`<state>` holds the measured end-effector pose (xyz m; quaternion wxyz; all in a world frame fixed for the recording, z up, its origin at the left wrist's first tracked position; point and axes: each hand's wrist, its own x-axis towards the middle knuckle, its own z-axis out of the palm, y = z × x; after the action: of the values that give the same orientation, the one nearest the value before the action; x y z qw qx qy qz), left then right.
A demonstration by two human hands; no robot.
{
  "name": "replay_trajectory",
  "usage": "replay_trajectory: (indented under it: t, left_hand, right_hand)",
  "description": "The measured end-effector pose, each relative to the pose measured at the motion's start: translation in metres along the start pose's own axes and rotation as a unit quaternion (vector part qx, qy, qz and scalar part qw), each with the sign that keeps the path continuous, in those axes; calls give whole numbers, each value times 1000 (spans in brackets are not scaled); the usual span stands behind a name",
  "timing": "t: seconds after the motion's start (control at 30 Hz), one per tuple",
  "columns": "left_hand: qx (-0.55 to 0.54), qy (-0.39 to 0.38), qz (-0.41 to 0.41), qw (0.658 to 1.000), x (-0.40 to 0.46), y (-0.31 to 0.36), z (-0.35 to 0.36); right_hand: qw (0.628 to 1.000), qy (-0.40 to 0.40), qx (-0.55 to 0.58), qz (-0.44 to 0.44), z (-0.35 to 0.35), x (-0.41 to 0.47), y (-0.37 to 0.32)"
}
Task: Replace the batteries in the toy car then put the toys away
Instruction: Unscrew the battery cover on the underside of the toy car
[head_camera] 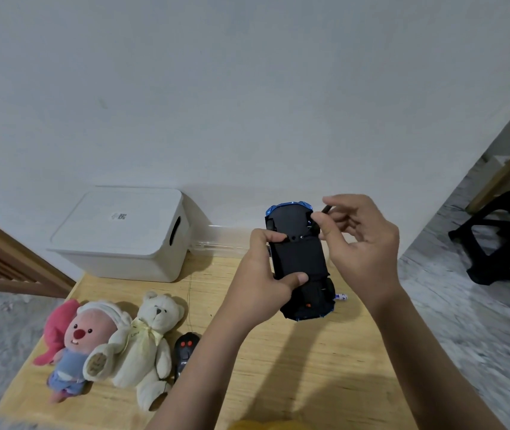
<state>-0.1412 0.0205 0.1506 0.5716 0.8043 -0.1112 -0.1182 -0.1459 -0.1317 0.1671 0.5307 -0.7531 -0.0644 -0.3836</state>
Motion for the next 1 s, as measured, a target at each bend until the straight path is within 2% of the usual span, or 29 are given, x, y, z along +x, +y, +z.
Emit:
replay_trajectory:
  t: [0.23,0.4,0.5,0.6,1.0]
  left_hand:
    - [-29,-29,2,999,1,-2,2]
    - [-35,-22,7,999,2,-4,2]
    - [-40,-22,8,999,2,-3,2]
    - [-44,-19,10,999,2,-3,2]
    - [-46,-8,14,999,2,-3,1]
  right_hand:
    - [999,5,-14,-39,-1,-5,4]
    - [999,44,26,4,0,-5,4]
    - [997,61,35,-6,1,-3,4]
    - [998,48,24,-28,2,-3,4]
    - [999,30,19,-9,6,-6,5]
